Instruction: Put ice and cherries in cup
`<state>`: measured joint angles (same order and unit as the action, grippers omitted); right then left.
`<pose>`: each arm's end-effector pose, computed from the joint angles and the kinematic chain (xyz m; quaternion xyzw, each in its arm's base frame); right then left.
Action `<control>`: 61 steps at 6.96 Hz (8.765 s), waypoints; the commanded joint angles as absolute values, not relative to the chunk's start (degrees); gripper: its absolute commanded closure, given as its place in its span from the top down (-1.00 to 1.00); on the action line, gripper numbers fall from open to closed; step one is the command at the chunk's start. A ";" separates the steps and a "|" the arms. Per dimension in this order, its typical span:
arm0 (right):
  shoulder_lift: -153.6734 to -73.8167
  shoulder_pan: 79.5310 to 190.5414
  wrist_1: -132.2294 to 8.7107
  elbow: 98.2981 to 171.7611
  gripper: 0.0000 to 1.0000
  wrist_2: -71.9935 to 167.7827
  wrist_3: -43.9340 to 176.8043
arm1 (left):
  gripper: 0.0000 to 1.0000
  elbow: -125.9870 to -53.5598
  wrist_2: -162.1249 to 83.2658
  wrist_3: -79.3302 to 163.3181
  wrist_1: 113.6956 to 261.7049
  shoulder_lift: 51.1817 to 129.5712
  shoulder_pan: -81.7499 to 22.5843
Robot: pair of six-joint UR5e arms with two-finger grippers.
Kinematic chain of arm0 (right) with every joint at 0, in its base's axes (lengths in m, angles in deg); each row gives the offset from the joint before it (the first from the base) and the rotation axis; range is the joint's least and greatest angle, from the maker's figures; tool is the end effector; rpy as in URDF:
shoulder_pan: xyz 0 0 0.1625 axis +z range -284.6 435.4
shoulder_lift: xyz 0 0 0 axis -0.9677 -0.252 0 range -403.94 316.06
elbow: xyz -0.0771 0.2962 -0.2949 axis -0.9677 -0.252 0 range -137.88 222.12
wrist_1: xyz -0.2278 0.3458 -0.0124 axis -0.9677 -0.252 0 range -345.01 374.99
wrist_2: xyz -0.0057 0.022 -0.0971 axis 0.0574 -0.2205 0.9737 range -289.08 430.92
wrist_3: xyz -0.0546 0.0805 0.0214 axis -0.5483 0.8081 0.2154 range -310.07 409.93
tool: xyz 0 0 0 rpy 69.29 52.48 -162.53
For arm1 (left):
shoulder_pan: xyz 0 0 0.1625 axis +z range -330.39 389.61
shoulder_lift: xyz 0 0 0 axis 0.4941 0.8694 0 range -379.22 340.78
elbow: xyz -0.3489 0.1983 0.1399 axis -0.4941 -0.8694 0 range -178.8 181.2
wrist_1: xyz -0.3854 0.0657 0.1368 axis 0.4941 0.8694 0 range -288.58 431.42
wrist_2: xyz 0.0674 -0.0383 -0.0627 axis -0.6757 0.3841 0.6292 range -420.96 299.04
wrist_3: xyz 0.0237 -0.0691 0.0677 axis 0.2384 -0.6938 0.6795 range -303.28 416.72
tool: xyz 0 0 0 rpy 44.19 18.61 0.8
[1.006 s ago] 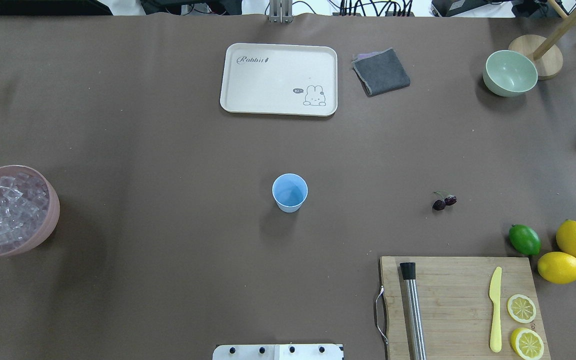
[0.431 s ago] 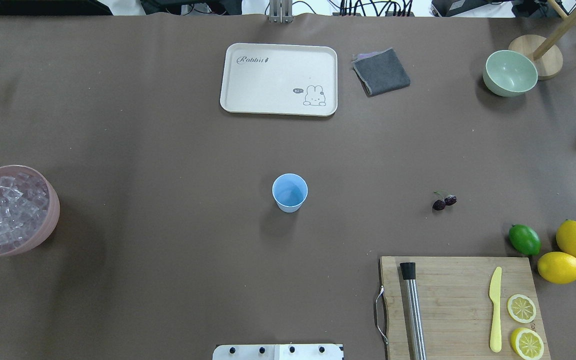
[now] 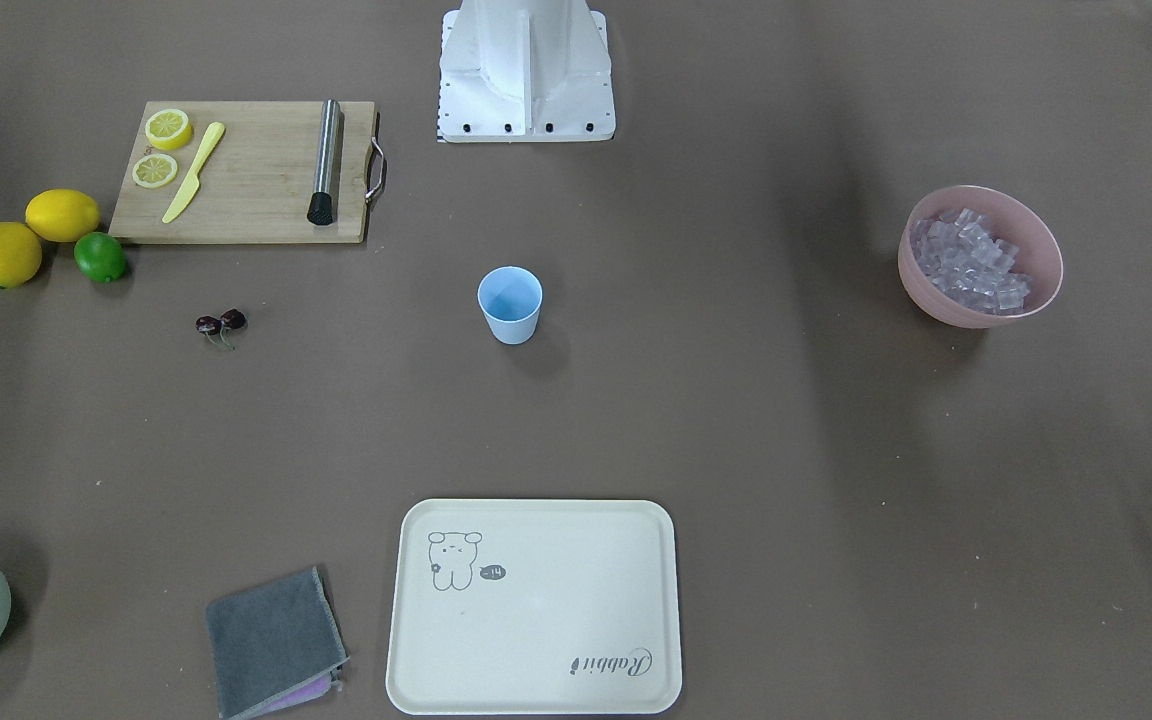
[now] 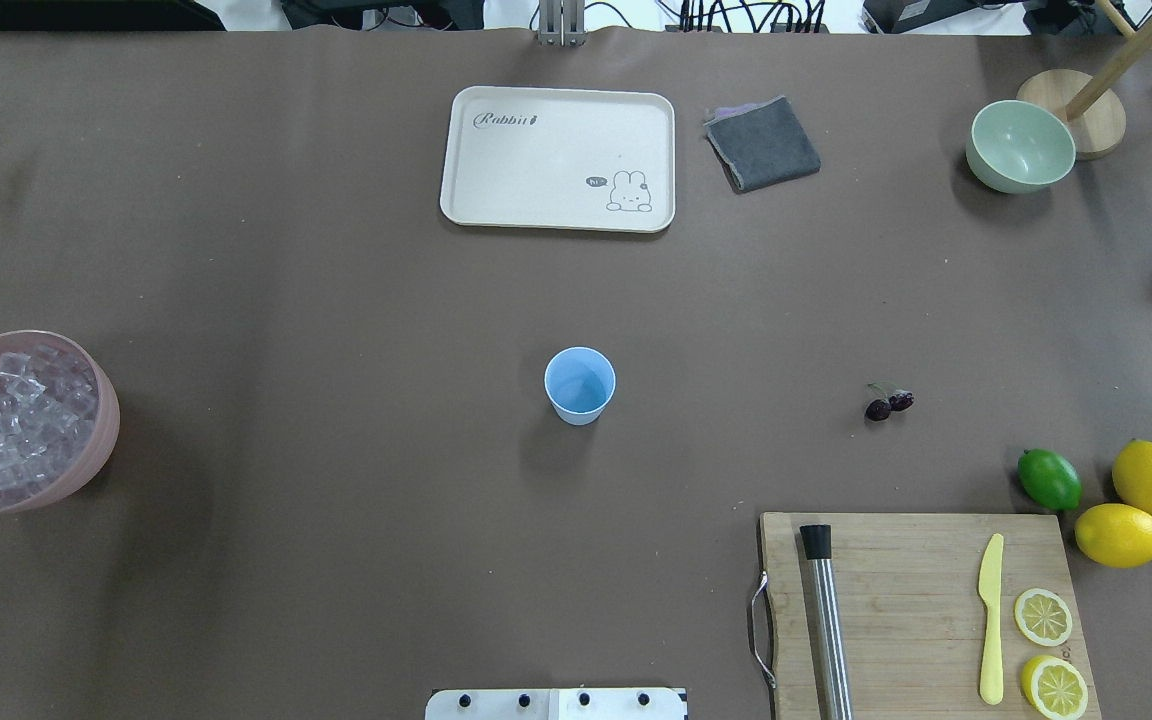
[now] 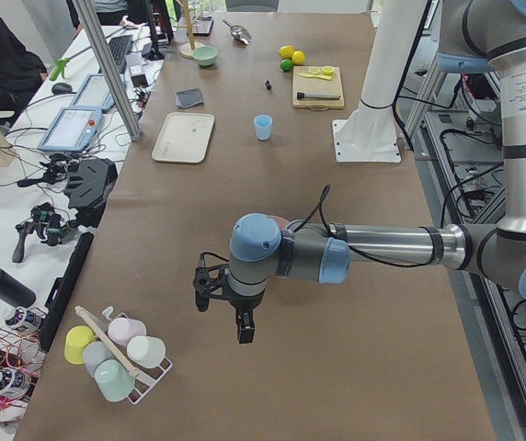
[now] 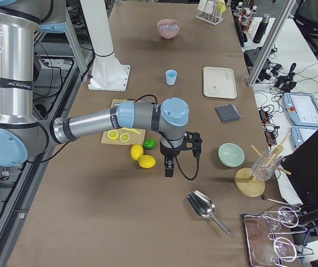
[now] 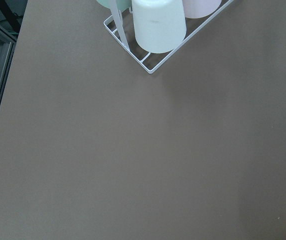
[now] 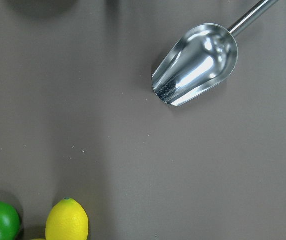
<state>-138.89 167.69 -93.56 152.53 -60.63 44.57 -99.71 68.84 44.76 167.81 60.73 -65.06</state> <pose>0.0846 -0.4339 0.5612 -0.0016 -0.3554 -0.0156 0.9346 -0.1040 -0.4194 0.6385 0.0377 0.3428 -0.1145 0.9316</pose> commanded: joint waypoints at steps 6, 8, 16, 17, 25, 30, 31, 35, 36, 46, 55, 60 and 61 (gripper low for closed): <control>-138.24 167.69 -93.30 151.90 1.00 -61.01 44.66 | 0.96 -98.91 69.73 44.51 169.59 61.64 -64.61; -138.16 167.69 -93.03 151.90 1.00 -60.92 44.66 | 0.96 -99.96 69.73 45.03 169.86 61.55 -64.43; -137.63 167.69 -92.77 152.07 1.00 -60.75 44.49 | 0.96 -100.58 72.37 45.04 174.34 60.85 -64.43; -137.45 167.69 -92.77 152.16 1.00 -60.74 44.57 | 0.96 -100.76 74.80 41.90 174.86 61.55 -64.17; -136.67 167.69 -92.77 152.34 1.00 -63.47 44.66 | 0.96 -108.05 71.95 20.62 188.40 60.85 -43.72; -136.31 167.60 -92.68 152.16 1.00 -63.47 44.66 | 0.96 -109.28 68.07 9.97 188.67 61.47 -34.30; -136.31 167.60 -92.68 152.34 1.00 -63.47 44.66 | 0.96 -109.02 68.06 9.97 188.58 61.38 -32.63; -136.31 167.43 -92.77 152.25 1.00 -63.38 44.57 | 0.96 -106.82 68.06 10.14 188.58 60.85 -28.83; -136.31 167.43 -92.68 152.16 1.00 -63.38 44.57 | 0.96 -106.82 68.06 10.06 188.67 60.68 -28.75; -135.43 167.43 -92.68 152.34 1.00 -63.38 44.57 | 0.54 -104.45 68.06 10.05 189.90 60.68 -26.29; -135.17 167.43 -92.68 152.43 1.00 -63.38 44.57 | 0.25 -103.39 68.50 9.97 189.81 60.67 -25.41; -135.08 167.43 -92.68 152.43 1.00 -63.38 44.57 | -1.00 -105.59 68.68 10.14 189.72 59.53 -26.54; -134.99 167.43 -92.68 152.43 1.00 -63.38 44.57 | -1.00 -106.03 68.68 10.14 189.72 59.45 -26.72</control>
